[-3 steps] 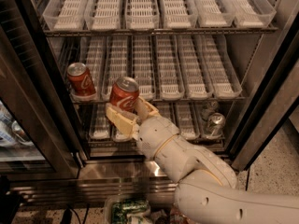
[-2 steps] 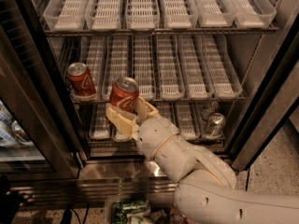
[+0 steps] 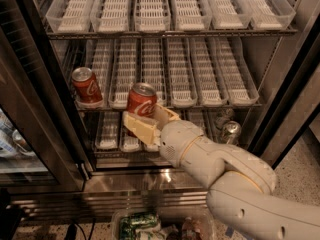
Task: Pick coke can from middle shelf of fridge
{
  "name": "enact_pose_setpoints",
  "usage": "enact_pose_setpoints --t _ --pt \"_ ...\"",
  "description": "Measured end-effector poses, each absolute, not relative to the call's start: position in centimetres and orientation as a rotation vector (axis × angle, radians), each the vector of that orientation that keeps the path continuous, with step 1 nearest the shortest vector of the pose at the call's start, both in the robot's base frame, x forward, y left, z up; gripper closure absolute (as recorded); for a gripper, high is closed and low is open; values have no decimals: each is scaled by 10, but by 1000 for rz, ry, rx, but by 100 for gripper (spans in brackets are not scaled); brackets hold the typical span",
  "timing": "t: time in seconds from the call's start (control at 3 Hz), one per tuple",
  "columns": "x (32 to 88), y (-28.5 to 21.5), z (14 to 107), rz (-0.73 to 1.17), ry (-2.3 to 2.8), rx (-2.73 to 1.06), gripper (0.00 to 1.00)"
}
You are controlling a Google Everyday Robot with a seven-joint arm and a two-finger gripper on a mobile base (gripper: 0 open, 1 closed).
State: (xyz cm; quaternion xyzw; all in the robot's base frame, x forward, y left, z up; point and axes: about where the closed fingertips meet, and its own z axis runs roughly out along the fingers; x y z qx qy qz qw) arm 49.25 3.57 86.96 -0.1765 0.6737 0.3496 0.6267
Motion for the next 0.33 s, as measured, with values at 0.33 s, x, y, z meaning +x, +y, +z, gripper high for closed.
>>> enact_pose_setpoints --t 0.33 --pt "488 33 866 826 1566 -420 100"
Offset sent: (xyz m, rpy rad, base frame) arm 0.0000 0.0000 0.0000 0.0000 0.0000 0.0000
